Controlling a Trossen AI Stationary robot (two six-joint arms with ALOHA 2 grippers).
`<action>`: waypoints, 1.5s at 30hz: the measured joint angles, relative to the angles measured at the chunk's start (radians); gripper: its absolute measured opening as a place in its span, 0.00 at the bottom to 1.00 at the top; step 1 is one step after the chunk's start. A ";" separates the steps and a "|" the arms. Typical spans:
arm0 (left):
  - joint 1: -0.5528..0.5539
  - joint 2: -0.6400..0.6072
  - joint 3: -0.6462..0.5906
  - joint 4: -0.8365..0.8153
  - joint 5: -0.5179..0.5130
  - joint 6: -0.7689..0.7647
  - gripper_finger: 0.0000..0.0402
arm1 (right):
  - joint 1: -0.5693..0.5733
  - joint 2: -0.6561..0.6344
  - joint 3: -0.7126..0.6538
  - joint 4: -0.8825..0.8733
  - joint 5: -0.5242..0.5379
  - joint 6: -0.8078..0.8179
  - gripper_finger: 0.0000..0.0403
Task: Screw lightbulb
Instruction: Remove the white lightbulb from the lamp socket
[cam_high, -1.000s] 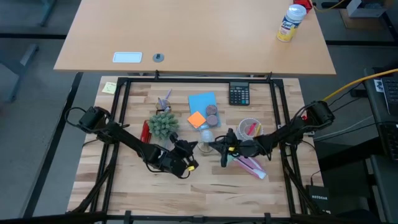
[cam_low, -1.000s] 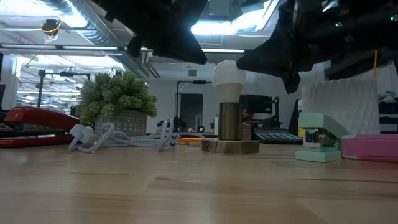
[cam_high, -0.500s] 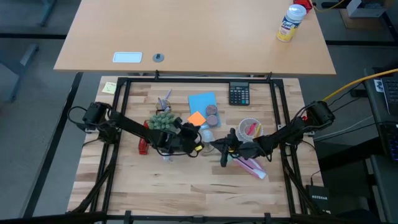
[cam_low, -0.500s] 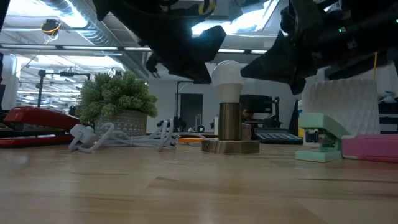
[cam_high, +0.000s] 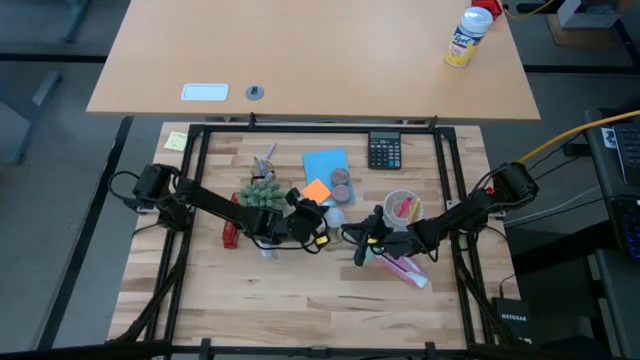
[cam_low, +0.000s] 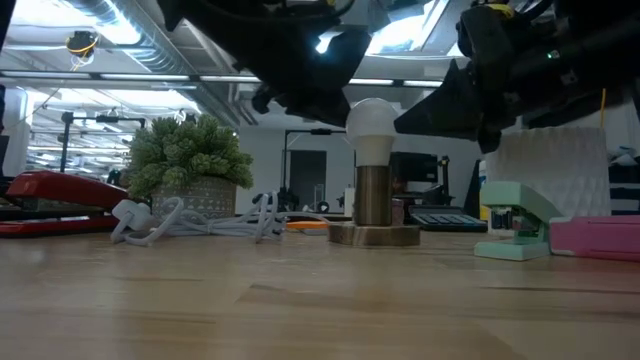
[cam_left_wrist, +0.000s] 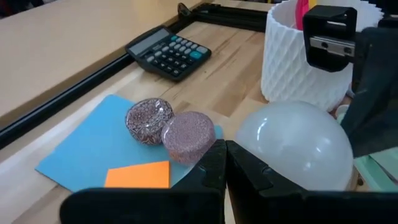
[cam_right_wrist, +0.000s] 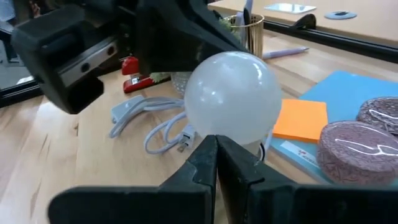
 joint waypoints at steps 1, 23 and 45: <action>-0.003 0.000 0.000 -0.005 -0.001 -0.007 0.00 | 0.000 0.000 0.000 0.000 0.006 0.002 0.04; -0.134 0.001 0.002 0.018 0.036 -0.094 0.00 | -0.019 -0.001 0.003 0.018 0.175 0.053 0.04; -0.068 0.000 0.002 0.148 -0.148 0.054 0.00 | 0.113 -0.108 0.002 0.000 -0.033 0.042 0.04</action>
